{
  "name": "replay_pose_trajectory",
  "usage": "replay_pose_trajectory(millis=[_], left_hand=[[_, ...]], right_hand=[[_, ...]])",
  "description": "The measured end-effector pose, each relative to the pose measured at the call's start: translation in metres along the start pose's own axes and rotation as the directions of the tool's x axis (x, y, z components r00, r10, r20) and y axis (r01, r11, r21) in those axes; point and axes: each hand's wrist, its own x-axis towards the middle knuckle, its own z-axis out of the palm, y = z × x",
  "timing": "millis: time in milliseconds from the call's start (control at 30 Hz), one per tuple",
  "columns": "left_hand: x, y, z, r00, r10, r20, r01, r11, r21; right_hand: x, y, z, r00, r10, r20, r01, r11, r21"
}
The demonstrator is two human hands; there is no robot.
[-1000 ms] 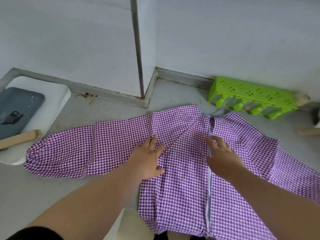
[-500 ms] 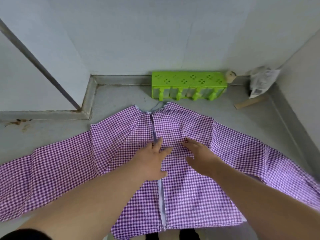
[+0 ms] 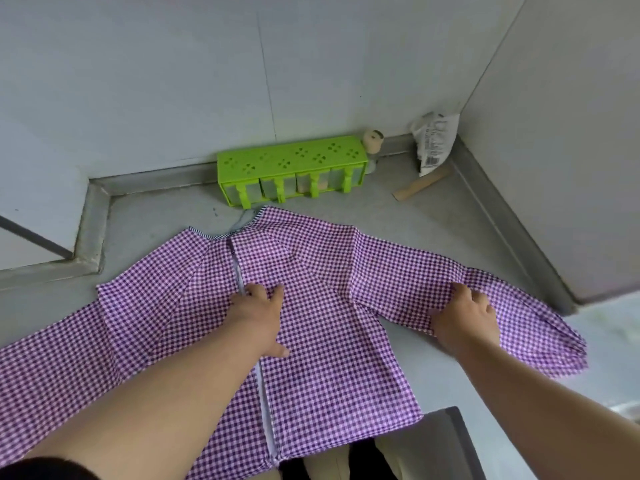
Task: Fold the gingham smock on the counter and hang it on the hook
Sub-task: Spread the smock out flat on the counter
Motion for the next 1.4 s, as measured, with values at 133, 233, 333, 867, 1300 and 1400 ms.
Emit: replay_pose_trajectory(millis=[133, 233, 333, 867, 1300, 1400], left_hand=[[0.001, 0.003, -0.003, 0.999, -0.006, 0.034, 0.005, 1.000, 0.025], [-0.001, 0.003, -0.003, 1.000, -0.003, 0.031, 0.003, 1.000, 0.014], [0.001, 0.001, 0.002, 0.999, -0.018, 0.027, 0.020, 0.997, -0.076], [0.004, -0.104, 0.013, 0.919, 0.009, -0.393, -0.211, 0.855, -0.474], [0.059, -0.213, 0.068, 0.876, -0.480, -0.046, 0.325, 0.658, -0.679], [0.060, -0.213, 0.067, 0.879, -0.475, -0.053, 0.347, 0.711, -0.612]], right_hand=[[0.010, 0.018, 0.020, 0.982, -0.127, 0.142, 0.139, 0.987, -0.079], [0.021, 0.025, 0.025, 0.943, -0.242, 0.226, 0.291, 0.933, -0.214], [0.041, 0.029, 0.011, 0.956, -0.173, 0.238, 0.241, 0.923, -0.299], [-0.048, -0.139, 0.052, 0.468, -0.732, 0.495, 0.883, 0.409, -0.230], [-0.003, -0.183, 0.038, 0.682, -0.703, 0.201, 0.731, 0.657, -0.185], [0.015, -0.196, 0.034, 0.785, -0.591, 0.185, 0.616, 0.777, -0.129]])
